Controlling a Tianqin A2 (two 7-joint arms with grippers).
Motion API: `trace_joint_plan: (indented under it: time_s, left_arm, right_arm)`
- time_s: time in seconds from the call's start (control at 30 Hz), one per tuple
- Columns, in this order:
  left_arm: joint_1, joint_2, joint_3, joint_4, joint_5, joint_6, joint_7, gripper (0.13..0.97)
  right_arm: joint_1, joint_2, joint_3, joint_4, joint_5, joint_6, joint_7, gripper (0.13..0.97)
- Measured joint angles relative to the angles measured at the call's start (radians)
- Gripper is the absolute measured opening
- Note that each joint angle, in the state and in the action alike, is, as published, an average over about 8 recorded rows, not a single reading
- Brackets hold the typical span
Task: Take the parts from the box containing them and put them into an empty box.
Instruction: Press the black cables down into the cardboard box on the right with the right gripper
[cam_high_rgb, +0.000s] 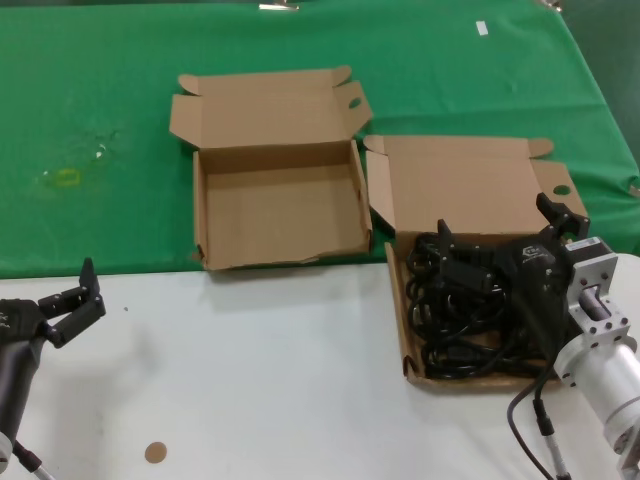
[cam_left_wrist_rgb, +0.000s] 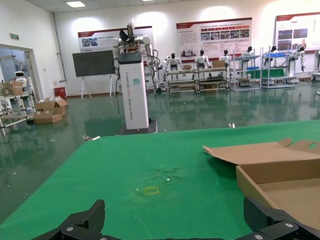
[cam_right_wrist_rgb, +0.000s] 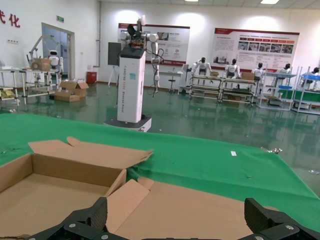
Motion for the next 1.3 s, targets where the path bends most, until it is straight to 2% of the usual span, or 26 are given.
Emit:
trace_joint_plan:
  time_s: [1.13,1.3]
  left_arm:
    - [0.000,0.000,0.000,0.000,0.000,0.000,0.000,0.960]
    - [0.000,0.000,0.000,0.000,0.000,0.000,0.000,0.917]
  right_arm:
    - [0.000,0.000,0.000,0.000,0.000,0.000,0.000,0.966]
    - [0.000,0.000,0.000,0.000,0.000,0.000,0.000,0.966]
